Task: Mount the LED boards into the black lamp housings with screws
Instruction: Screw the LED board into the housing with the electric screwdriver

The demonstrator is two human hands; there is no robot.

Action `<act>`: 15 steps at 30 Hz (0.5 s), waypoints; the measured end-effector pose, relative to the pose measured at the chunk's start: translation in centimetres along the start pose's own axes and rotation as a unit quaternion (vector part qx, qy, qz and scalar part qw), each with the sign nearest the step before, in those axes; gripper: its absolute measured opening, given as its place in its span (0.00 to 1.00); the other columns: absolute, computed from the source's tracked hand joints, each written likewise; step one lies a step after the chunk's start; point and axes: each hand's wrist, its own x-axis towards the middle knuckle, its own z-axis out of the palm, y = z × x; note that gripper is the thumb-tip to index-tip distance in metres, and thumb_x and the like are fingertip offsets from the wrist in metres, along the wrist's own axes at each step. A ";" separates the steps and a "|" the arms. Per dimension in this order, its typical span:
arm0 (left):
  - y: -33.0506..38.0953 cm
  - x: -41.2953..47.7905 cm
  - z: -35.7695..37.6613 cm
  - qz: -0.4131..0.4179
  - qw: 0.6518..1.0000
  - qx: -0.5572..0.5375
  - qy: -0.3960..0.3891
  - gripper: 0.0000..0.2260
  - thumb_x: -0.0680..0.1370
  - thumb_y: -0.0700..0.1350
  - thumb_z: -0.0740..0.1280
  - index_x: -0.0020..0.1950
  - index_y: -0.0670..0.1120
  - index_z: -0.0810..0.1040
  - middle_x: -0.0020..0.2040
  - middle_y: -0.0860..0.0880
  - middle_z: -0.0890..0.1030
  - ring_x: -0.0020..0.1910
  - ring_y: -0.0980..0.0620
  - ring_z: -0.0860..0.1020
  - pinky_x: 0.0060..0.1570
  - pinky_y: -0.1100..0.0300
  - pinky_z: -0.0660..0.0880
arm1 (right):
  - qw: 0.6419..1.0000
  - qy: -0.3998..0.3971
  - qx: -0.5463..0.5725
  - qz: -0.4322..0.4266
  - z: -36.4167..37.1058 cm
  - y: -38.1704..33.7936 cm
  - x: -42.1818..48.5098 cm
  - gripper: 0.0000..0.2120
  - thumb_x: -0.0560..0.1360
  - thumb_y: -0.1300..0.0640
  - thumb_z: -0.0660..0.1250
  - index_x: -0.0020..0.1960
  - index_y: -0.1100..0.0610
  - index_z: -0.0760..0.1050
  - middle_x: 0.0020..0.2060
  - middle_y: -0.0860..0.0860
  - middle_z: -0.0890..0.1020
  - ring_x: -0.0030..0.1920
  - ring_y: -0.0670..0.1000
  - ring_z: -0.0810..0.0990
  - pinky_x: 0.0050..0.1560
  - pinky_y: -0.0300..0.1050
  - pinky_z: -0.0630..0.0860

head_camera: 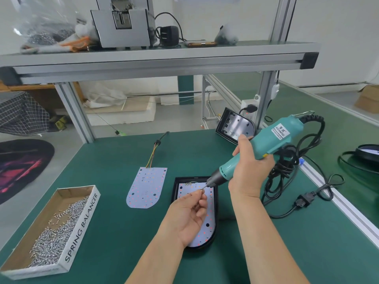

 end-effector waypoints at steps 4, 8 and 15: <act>0.1 0.0 0.0 -0.001 1.000 -0.007 -0.002 0.05 0.80 0.34 0.65 0.45 0.36 0.78 0.36 0.42 0.78 0.27 0.53 0.75 0.20 0.66 0.67 | 1.000 0.003 0.007 0.001 -0.1 -0.2 0.4 0.09 0.70 0.60 0.71 0.37 0.55 0.71 0.23 0.45 0.74 0.25 0.45 0.72 0.29 0.35 0.70; 0.1 0.0 0.0 -0.007 1.000 -0.011 -0.006 0.05 0.79 0.33 0.65 0.44 0.36 0.79 0.36 0.41 0.79 0.28 0.53 0.76 0.19 0.65 0.67 | 1.000 0.013 0.003 0.008 -0.3 0.1 0.2 0.11 0.71 0.61 0.72 0.37 0.54 0.70 0.24 0.44 0.74 0.26 0.44 0.73 0.30 0.36 0.71; -0.3 -0.1 0.1 0.029 1.000 -0.006 -0.008 0.03 0.76 0.31 0.66 0.45 0.35 0.79 0.36 0.42 0.80 0.29 0.52 0.77 0.23 0.65 0.71 | 1.000 0.021 -0.012 -0.009 -0.2 0.5 -0.1 0.10 0.70 0.58 0.73 0.37 0.53 0.71 0.24 0.45 0.75 0.27 0.45 0.73 0.30 0.37 0.72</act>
